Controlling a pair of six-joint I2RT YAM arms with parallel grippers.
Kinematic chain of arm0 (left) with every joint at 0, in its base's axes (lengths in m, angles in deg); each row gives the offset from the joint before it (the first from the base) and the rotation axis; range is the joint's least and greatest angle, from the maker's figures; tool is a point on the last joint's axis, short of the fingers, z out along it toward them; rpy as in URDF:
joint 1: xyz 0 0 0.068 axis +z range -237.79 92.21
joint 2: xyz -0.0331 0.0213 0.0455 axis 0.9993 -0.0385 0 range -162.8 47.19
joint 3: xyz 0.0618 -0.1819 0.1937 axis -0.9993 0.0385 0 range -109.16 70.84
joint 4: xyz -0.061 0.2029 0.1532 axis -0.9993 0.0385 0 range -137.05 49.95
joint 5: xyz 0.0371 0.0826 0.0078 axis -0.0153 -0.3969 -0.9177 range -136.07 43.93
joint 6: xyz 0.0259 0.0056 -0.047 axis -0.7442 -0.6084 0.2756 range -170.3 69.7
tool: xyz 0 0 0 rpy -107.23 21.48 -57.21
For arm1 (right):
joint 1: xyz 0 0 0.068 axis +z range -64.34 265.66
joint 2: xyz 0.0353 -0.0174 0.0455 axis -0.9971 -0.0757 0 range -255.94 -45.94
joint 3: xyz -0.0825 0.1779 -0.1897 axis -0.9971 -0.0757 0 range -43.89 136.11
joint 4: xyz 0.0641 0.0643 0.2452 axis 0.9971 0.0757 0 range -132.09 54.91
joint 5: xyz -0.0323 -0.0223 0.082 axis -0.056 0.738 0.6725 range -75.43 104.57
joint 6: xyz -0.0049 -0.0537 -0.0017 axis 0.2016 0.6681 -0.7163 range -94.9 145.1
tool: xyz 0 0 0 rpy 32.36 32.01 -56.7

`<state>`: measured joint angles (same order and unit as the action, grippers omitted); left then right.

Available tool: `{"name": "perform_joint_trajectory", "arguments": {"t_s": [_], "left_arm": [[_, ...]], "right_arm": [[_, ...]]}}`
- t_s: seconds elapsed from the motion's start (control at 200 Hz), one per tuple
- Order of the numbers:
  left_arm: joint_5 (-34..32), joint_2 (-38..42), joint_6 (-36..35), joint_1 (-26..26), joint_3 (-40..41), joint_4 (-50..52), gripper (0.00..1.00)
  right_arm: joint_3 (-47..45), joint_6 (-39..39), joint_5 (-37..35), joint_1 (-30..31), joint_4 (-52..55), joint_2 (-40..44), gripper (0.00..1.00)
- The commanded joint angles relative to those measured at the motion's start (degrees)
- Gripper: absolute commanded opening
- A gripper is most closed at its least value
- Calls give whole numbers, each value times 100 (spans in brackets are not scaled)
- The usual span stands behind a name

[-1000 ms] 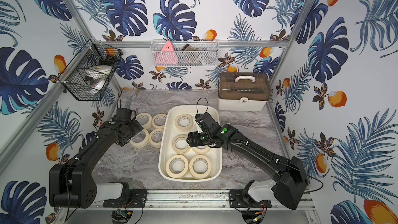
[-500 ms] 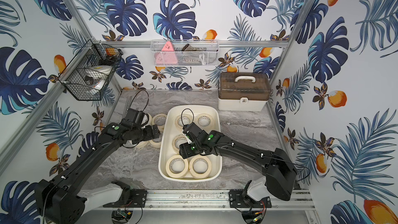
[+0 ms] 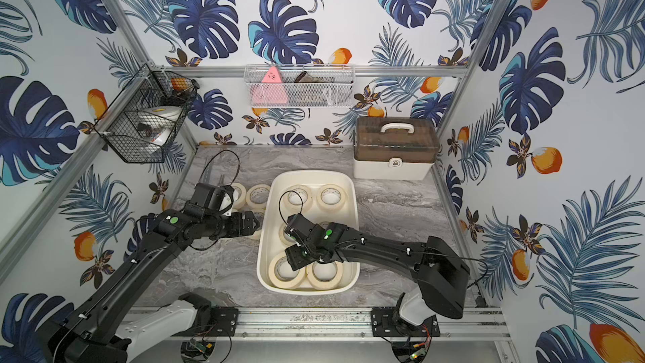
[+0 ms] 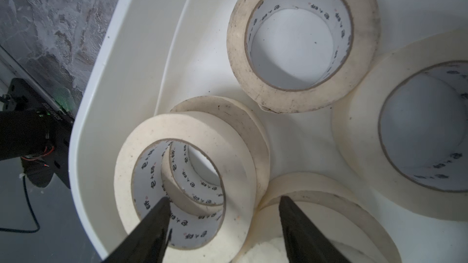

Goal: Take out the art tape in the storage box
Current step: Pick up the art tape from the storage box.

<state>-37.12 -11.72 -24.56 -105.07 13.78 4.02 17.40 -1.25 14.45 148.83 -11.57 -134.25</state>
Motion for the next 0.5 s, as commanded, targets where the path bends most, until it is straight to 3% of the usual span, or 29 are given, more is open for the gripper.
{"name": "perform_joint_trajectory", "arguments": {"t_s": [0.0, 0.495], "left_arm": [[160, 114, -142, -4, 43, -39, 99], [299, 287, -208, -3, 80, -20, 99]], "right_arm": [[-4, -63, -281, 105, -46, -95, 69], [532, -15, -1271, 492, 404, -900, 35]]}}
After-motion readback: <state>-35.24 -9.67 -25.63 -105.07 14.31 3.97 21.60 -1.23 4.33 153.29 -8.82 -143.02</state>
